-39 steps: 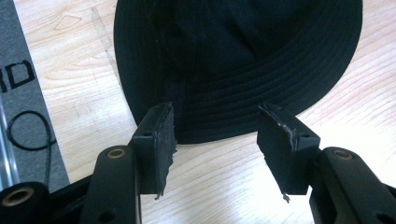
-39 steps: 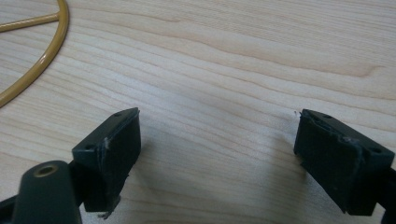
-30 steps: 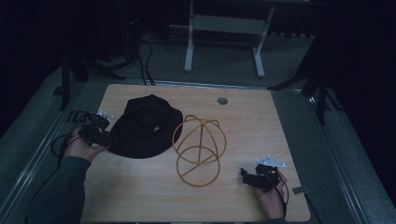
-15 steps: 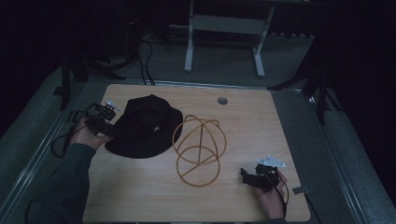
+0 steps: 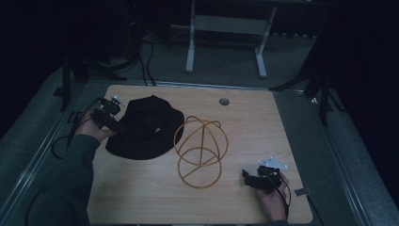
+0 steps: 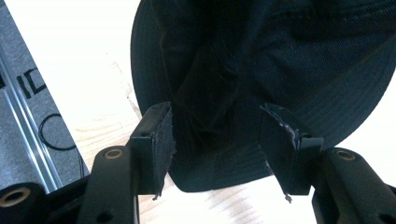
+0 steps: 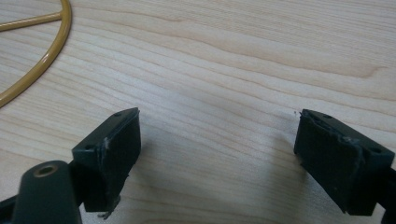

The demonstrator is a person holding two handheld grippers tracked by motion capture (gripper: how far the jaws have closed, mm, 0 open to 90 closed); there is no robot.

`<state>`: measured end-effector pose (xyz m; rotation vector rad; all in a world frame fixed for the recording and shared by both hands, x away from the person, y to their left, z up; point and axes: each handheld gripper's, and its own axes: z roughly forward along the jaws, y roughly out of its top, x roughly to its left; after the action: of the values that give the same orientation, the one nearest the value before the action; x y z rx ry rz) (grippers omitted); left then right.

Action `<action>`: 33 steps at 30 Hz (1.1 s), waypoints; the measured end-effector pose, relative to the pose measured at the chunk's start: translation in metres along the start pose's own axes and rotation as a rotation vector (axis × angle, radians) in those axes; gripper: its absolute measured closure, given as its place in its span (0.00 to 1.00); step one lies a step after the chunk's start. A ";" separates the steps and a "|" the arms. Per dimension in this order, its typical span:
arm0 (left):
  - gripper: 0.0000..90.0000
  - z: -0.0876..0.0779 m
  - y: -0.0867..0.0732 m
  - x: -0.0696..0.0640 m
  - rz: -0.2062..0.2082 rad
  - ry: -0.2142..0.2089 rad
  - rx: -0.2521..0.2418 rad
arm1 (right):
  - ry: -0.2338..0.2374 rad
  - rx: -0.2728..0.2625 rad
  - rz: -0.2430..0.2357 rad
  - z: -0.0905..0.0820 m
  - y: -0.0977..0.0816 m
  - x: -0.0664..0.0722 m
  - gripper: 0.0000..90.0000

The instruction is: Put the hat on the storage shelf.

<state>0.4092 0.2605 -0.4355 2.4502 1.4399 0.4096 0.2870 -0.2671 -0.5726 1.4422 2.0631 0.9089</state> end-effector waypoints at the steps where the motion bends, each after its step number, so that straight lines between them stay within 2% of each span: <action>1: 0.50 0.001 0.001 0.001 -0.004 -0.004 -0.006 | 0.000 0.000 0.000 0.000 0.000 0.000 0.16; 4: 0.50 0.004 0.005 0.002 -0.012 -0.009 -0.027 | 0.000 0.000 0.000 0.000 0.000 0.000 0.16; 8: 0.52 0.011 0.010 0.002 0.008 0.000 -0.024 | 0.000 0.000 0.000 0.000 0.000 0.000 0.16; 20: 0.54 0.027 0.024 -0.002 0.062 -0.041 0.046 | 0.001 0.000 0.000 0.000 0.000 0.000 0.16; 27: 0.66 0.034 0.026 -0.007 0.071 -0.046 0.083 | 0.001 0.000 0.000 0.000 0.000 0.000 0.16; 30: 0.78 0.034 0.026 -0.008 0.079 -0.049 0.101 | 0.001 0.000 0.000 0.000 0.000 0.000 0.16; 33: 0.89 0.034 0.025 -0.009 0.084 -0.074 0.110 | 0.002 0.000 -0.001 0.000 0.000 0.000 0.16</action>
<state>0.4376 0.2378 -0.4589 2.5906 1.3670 0.2602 0.2869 -0.2670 -0.5725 1.4414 2.0649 0.9096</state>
